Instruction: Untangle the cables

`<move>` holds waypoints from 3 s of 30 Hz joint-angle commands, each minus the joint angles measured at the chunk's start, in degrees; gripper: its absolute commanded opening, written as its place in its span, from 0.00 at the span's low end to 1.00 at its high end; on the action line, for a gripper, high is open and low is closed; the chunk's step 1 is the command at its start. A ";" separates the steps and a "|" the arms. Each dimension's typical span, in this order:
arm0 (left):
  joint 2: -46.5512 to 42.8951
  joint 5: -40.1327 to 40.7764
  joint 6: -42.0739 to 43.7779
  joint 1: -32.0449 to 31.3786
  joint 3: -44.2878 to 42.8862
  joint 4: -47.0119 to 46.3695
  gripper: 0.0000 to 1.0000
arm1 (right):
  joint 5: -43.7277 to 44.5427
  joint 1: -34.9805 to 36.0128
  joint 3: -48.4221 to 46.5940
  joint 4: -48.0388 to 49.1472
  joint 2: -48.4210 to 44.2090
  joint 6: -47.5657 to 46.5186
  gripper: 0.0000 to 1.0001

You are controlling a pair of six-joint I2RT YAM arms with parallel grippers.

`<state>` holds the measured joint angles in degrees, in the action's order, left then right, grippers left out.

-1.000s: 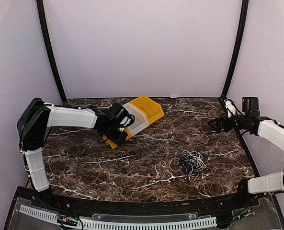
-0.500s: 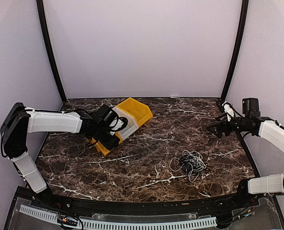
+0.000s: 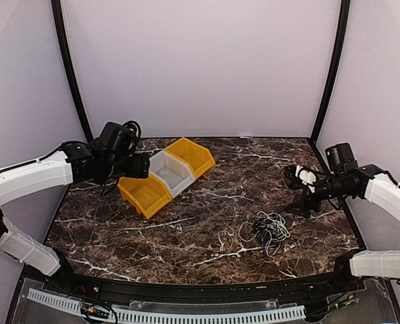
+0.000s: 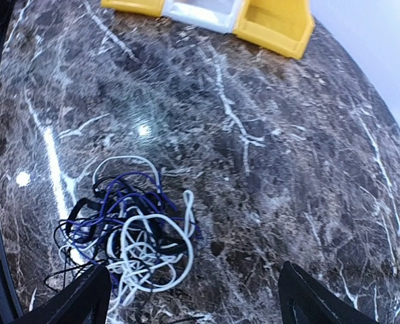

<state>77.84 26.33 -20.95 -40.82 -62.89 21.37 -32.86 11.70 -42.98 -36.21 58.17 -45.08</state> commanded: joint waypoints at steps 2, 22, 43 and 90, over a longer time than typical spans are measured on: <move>-3.23 -0.34 -18.17 6.03 7.94 4.40 0.87 | 10.61 10.61 2.20 -2.29 3.60 -2.76 0.89; 13.70 -8.08 -19.35 9.35 7.08 -3.23 0.64 | 12.42 15.10 4.70 0.87 4.40 0.66 0.87; 25.68 -18.16 4.07 9.33 -0.56 -23.30 0.41 | 11.49 15.89 2.67 0.49 10.91 -1.06 0.86; 31.73 -51.03 -4.31 -17.82 -0.42 -27.79 0.41 | 17.44 30.84 0.43 3.04 10.61 -4.57 0.87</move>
<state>107.42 -19.49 -23.07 -57.23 -62.11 -8.40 -18.55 39.27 -43.64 -35.90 65.52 -49.06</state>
